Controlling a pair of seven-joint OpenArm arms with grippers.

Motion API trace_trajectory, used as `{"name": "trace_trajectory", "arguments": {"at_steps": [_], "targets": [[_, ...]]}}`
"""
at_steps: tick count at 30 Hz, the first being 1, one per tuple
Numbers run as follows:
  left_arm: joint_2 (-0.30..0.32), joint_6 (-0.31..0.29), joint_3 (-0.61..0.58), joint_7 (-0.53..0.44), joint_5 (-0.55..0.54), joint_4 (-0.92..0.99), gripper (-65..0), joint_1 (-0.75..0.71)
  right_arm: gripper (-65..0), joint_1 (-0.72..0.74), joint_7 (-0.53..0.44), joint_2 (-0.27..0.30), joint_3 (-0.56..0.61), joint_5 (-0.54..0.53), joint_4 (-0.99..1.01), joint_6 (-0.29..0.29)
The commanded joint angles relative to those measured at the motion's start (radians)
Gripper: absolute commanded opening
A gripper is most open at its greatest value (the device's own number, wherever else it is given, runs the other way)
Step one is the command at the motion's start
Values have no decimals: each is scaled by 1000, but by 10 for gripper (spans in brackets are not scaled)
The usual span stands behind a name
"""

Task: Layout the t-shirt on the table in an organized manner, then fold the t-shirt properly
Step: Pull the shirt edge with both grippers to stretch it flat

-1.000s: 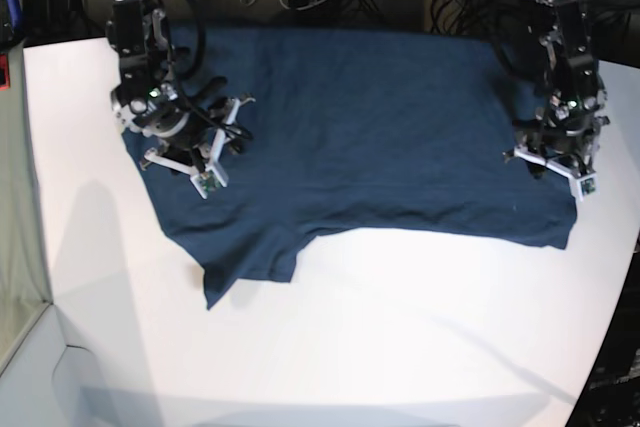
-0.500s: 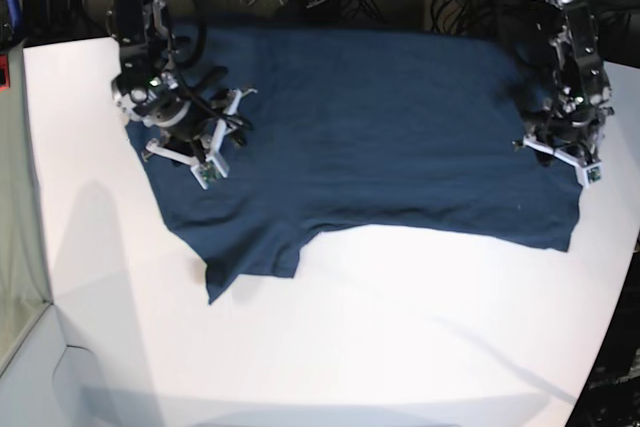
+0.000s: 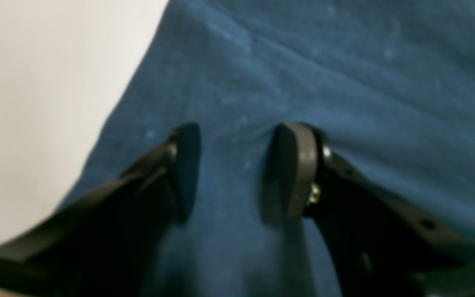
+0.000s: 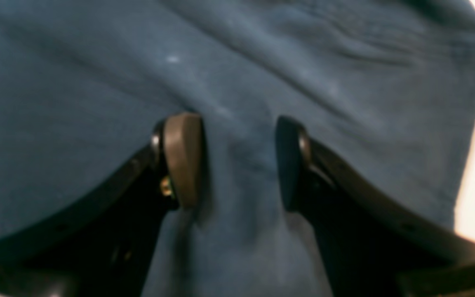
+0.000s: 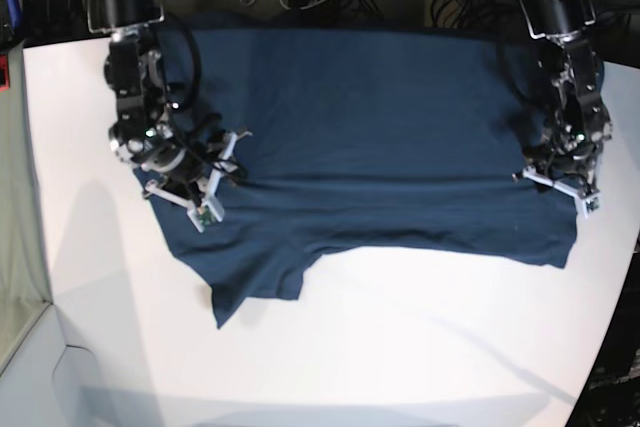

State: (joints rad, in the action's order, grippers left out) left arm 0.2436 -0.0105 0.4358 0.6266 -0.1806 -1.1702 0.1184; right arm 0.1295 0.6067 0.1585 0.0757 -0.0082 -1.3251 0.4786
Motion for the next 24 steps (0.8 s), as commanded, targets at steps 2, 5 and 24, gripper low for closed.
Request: {"name": "trace_trajectory", "arguments": {"at_steps": [2,5,24], "targets": [[12,5,4,-4,0,52,-354,66,-352,63,6,14,-4,35,42,-13],[7,5,4,-52,-3,140,-355,132,-352,126,-29,33,-3,35,108,-13],[-48,11,-102,66,-6,-153,-353,212,-352,341,-104,94,-6,37,118,-13]]}}
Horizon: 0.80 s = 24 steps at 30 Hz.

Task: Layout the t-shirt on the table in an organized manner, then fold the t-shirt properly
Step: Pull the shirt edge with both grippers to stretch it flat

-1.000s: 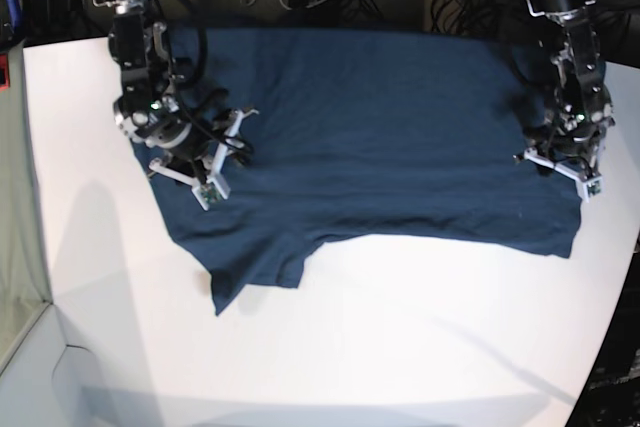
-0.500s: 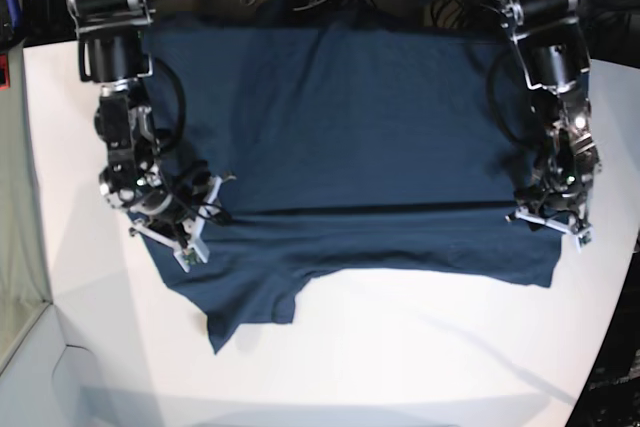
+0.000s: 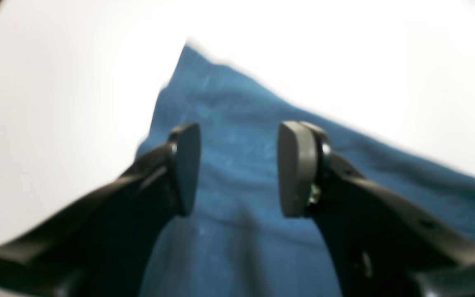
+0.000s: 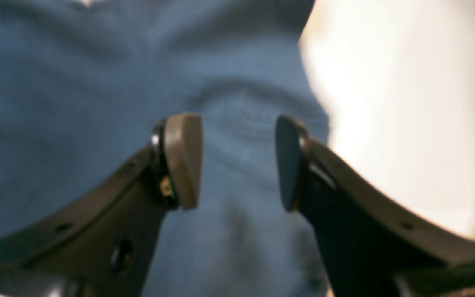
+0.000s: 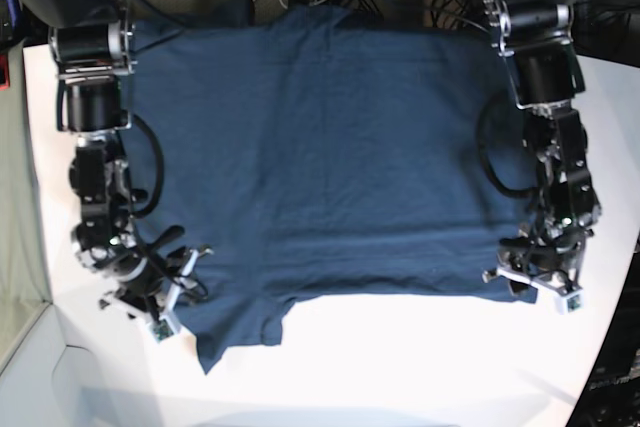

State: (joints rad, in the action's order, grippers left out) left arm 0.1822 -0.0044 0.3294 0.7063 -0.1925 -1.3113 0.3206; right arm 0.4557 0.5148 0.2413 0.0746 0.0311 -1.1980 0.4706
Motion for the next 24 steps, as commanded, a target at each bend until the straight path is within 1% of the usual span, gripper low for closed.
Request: {"name": "trace_trajectory", "arguments": {"at_steps": [1,4,7,8,11,14,17,19,21,24], "targets": [[13,7,9,31,6,-80,-353,-18,-352,-10,29,13,-5,-3,-72,-5],[3,1,84,134,6,-235,-352,-104,-352,-102,123,13,-6,-3,-234,-5],[-19,1,142,155,6,-287,-352,-177,-352,-200,166,7,-6,-3,-336,-5],[-22,1,162,155,6,-287,-351,-202,-352,-237,167,5,-6,-4,-360,-5],[-28,-1,196,154,6,-256,-351,-252,-352,-331,160,-24,-6,-4,-386,-5],[-28,-1,193,154,6,-201,-351,-266,-352,-381,158,-33,-6,-6,-383,-5],[-31,-1,193,152,6,-153,-351,-268,-352,-420,156,-58,-6,-4,-382,-5],[-36,-1,193,123,6,-118,-351,-268,-352,-427,138,-63,-6,-4,-362,-5],[-48,-1,192,57,6,-63,-351,-268,-352,-424,107,-63,-6,-4,-313,-5],[-48,-1,192,-21,12,12,-351,-265,-352,-403,67,-58,-6,-4,-247,-6]]}}
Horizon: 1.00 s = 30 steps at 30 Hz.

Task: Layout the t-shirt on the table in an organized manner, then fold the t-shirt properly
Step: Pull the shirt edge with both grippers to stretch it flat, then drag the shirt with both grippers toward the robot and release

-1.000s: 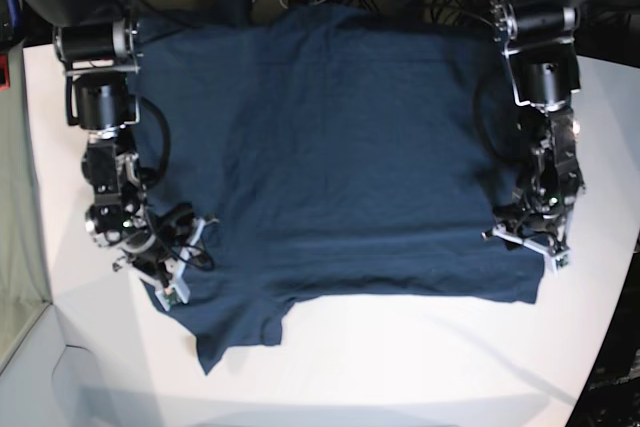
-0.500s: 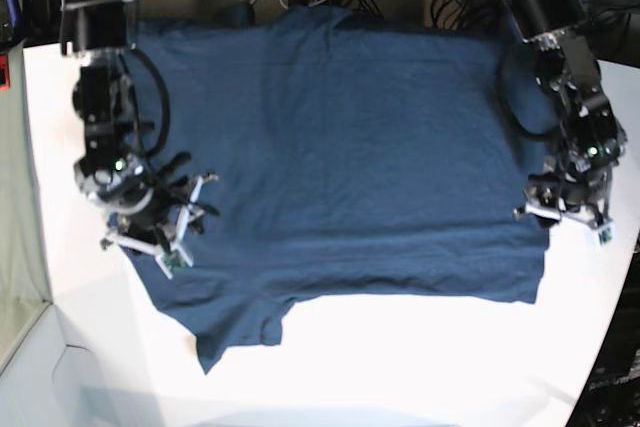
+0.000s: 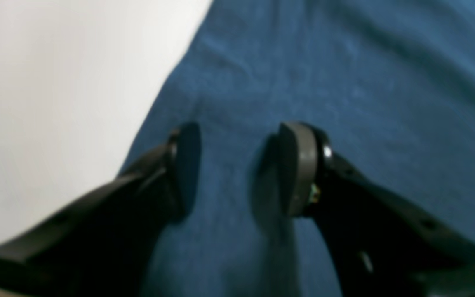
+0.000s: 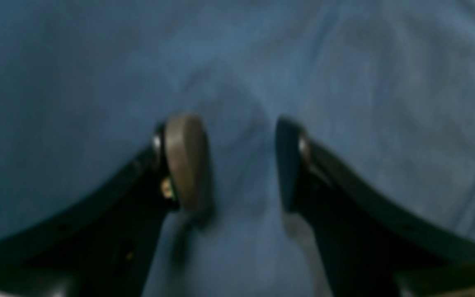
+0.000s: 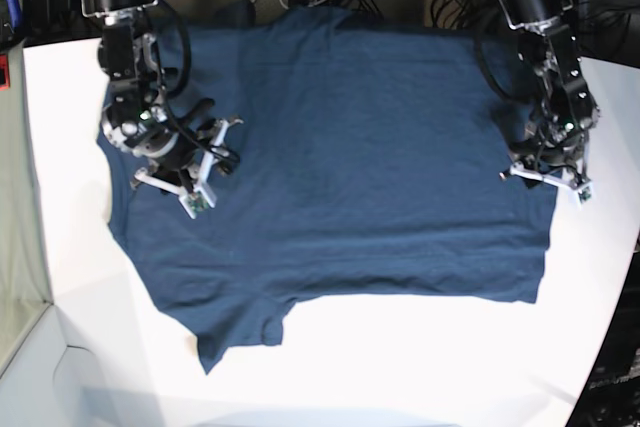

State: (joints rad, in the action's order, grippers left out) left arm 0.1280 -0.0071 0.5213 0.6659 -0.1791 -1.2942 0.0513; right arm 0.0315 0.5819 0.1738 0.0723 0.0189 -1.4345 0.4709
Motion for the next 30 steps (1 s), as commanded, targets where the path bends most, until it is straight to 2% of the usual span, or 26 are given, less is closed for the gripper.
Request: {"name": "trace_trajectory", "arguments": {"at_steps": [1,4,8,14,20,25,27,30], "targets": [[6,2,0,2,-1,20,-351,9,-352,32,-12,10,-4,8,18,-7],[14,2,-17,-61,-4,100,-351,22,-352,77,-41,11,-4,8,97,-7],[43,2,-111,-136,-6,178,-351,49,-352,155,-93,20,-4,8,223,-7],[62,2,-209,-245,-1,350,-351,193,-352,296,-147,19,-2,8,389,-7],[65,2,-237,-335,3,551,-351,364,-352,379,-142,17,2,8,409,-7],[91,2,-252,-303,-6,471,-354,387,-352,353,-139,25,-1,8,274,-7],[108,2,-237,-243,-6,380,-354,382,-352,321,-139,39,-2,8,191,-7],[114,2,-198,-100,-6,202,-354,333,-352,239,-138,49,-2,8,51,-7]]}}
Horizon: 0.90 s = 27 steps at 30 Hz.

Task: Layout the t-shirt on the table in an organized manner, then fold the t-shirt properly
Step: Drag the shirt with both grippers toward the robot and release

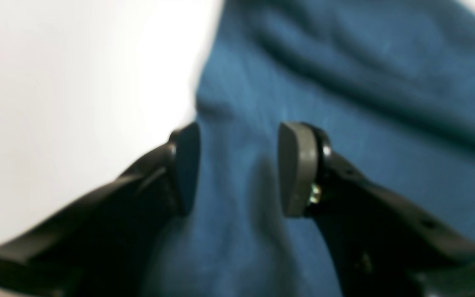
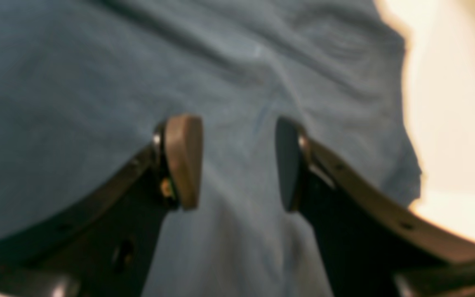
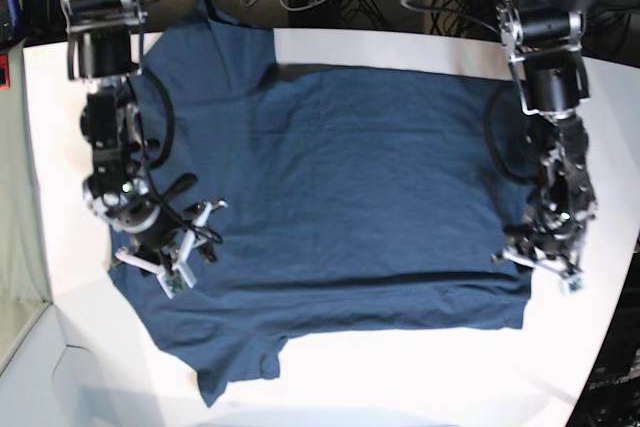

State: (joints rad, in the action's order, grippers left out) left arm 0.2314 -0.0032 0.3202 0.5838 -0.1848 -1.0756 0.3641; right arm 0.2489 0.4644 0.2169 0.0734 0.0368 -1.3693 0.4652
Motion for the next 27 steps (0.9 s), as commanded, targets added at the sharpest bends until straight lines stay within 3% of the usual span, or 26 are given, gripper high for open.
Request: {"name": "trace_trajectory", "arguments": {"at_steps": [1,5,7,17,20,27], "targets": [[10,-2,26,32,0,-84,-354,-4,-352,-6,-20,9,-4,-10,-57,-1],[-4,-2,125,172,0,-320,-352,-135,-352,-125,3,9,-14,-8,-193,-1],[-37,-2,172,193,0,-400,-352,-205,-352,-182,33,3,-48,-8,-233,-1],[-108,-2,224,192,0,-423,-351,-411,-352,-319,44,-57,-146,-11,-241,-1],[-99,-2,224,181,3,-400,-351,-446,-352,-326,46,-55,-146,-11,-239,-1],[-56,-2,225,40,0,-291,-351,-485,-352,-354,46,-55,-148,-11,-244,-1]]}}
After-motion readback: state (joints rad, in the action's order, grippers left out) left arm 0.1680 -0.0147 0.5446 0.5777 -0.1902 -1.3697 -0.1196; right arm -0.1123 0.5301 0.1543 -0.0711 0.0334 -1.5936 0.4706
